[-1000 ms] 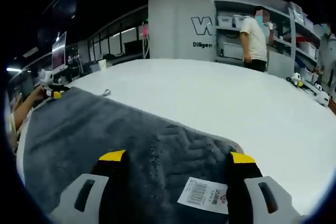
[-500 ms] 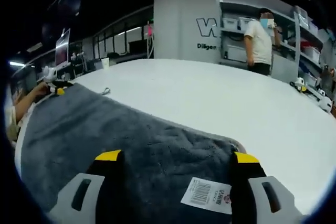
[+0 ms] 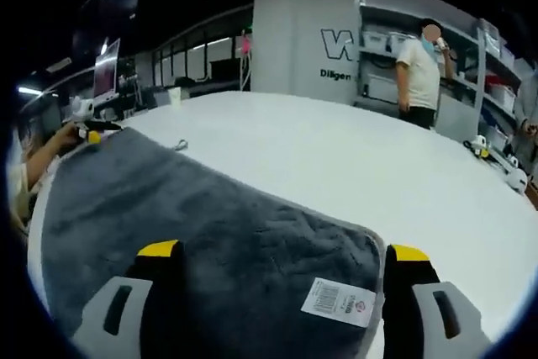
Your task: Open the folded towel by lifting each exposed corner and separating the folded layers until the towel lies flat within the target outline without major curled edges
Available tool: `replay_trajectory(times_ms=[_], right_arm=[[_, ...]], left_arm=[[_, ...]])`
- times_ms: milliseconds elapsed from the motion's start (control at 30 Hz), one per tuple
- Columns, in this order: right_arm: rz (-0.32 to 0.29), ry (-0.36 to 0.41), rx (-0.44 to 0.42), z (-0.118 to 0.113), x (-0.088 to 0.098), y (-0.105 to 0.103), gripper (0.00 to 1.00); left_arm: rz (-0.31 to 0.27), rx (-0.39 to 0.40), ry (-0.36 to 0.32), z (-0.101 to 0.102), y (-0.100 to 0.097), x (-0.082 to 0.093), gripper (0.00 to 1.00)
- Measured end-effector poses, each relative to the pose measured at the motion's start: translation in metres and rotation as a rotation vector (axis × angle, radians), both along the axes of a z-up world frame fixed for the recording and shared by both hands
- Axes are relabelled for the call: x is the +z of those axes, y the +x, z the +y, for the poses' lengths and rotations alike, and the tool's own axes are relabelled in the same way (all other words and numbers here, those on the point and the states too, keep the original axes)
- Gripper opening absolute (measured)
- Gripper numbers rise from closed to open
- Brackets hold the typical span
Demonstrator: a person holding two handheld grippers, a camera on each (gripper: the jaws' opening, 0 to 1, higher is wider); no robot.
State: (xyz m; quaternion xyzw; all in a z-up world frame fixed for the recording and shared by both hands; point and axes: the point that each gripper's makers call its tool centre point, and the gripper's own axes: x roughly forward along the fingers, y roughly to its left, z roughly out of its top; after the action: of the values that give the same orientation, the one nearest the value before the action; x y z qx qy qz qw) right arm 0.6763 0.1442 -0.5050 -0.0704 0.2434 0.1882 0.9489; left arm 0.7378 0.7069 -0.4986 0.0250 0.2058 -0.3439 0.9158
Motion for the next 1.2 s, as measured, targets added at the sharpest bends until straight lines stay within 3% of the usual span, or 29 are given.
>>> replay_trajectory(times_ms=[100,233,533,767,900,1000,1200], right_arm=[[-0.004,-0.009,-0.01,0.002,0.009,-0.012,0.99],[0.018,-0.032,-0.006,0.01,0.016,-0.036,0.99],[0.01,-0.067,0.044,0.035,0.039,-0.082,0.99],[-0.034,-0.08,0.065,0.044,0.062,-0.108,0.99],[-0.059,-0.076,0.067,0.046,0.071,-0.122,0.99],[-0.068,-0.077,0.059,0.047,0.07,-0.131,0.99],[-0.045,-0.046,0.015,0.051,0.049,-0.153,0.99]], left_arm=[[-0.01,0.028,-0.05,0.008,-0.009,0.015,1.0],[0.011,0.051,-0.051,0.018,-0.028,0.025,1.0],[-0.002,0.061,-0.055,0.034,-0.078,0.046,1.0],[0.007,0.059,-0.012,0.041,-0.123,0.05,1.0],[-0.004,0.072,-0.007,0.044,-0.139,0.052,1.0],[-0.011,0.087,0.002,0.044,-0.149,0.049,1.0],[0.0,0.09,0.007,0.029,-0.17,0.026,1.0]])
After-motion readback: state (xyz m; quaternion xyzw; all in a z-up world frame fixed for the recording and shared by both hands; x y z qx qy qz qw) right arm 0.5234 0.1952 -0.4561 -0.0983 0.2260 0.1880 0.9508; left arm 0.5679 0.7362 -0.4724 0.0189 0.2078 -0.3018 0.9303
